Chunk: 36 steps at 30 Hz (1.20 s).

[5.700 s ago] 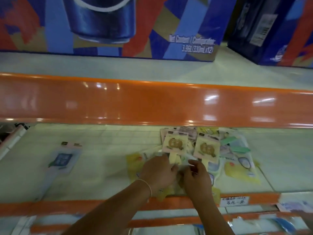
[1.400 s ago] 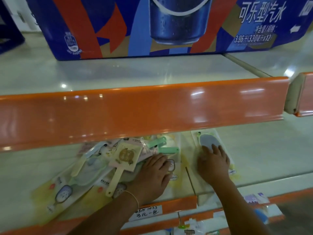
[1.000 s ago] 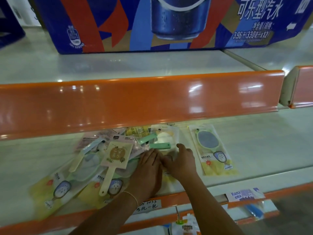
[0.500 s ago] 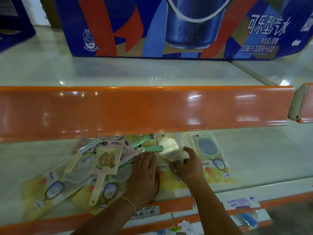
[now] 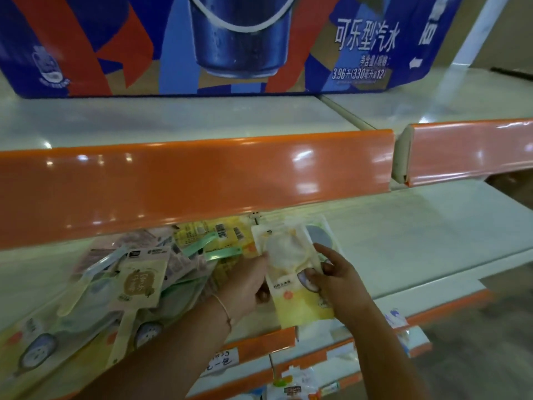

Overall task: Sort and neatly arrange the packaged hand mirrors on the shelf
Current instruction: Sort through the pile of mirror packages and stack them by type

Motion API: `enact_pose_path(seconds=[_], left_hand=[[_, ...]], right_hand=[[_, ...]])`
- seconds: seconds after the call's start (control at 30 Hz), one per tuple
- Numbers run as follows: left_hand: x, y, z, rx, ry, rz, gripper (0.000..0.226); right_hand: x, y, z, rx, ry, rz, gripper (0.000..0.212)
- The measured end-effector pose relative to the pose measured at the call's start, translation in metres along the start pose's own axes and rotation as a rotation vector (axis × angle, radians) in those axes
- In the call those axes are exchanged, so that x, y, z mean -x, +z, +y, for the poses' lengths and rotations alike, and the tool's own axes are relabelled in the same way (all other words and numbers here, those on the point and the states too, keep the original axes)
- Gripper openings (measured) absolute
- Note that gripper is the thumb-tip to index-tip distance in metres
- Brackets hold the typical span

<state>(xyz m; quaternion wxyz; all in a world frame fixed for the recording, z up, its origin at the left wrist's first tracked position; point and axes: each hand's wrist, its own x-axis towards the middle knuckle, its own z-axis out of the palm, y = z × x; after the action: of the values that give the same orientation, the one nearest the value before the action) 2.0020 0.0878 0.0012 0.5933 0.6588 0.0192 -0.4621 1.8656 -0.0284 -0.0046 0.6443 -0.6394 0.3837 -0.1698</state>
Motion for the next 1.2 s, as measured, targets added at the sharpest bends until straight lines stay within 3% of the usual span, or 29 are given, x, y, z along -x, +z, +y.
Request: enact_pose_path(seconds=[0.13, 0.33, 0.57, 0.67, 0.77, 0.9, 1.0, 1.07, 1.2], left_hand=[[-0.019, 0.005, -0.004, -0.092, 0.007, 0.069, 0.031], [-0.039, 0.024, -0.002, -0.209, 0.084, 0.073, 0.03], [-0.036, 0.05, 0.015, -0.339, 0.1, -0.102, 0.022], [-0.029, 0.051, 0.022, -0.405, 0.133, -0.102, 0.017], [-0.019, 0.044, 0.025, -0.605, 0.285, -0.05, 0.021], [-0.01, 0.022, 0.02, -0.892, 0.668, 0.06, 0.017], [-0.019, -0.003, 0.007, -1.292, 0.917, 0.129, 0.024], [-0.024, -0.02, -0.004, -1.499, 0.987, 0.145, 0.031], [-0.025, -0.042, -0.021, -1.619, 1.043, 0.189, 0.046]], right_hand=[[0.002, -0.004, 0.003, 0.166, -0.025, 0.039, 0.059], [-0.004, -0.001, -0.003, 0.71, -0.124, 0.009, 0.102], [-0.026, -0.018, 0.0, 0.809, -0.222, 0.118, 0.082], [-0.036, -0.028, 0.007, 0.907, -0.234, 0.169, 0.069], [-0.042, -0.03, 0.013, 1.0, -0.197, 0.185, 0.063], [-0.047, -0.027, 0.013, 1.111, -0.18, 0.199, 0.057], [-0.048, -0.023, 0.014, 1.123, -0.177, 0.176, 0.055], [-0.048, -0.023, 0.014, 1.127, -0.174, 0.155, 0.054], [-0.047, -0.017, 0.011, 1.123, -0.199, 0.215, 0.052]])
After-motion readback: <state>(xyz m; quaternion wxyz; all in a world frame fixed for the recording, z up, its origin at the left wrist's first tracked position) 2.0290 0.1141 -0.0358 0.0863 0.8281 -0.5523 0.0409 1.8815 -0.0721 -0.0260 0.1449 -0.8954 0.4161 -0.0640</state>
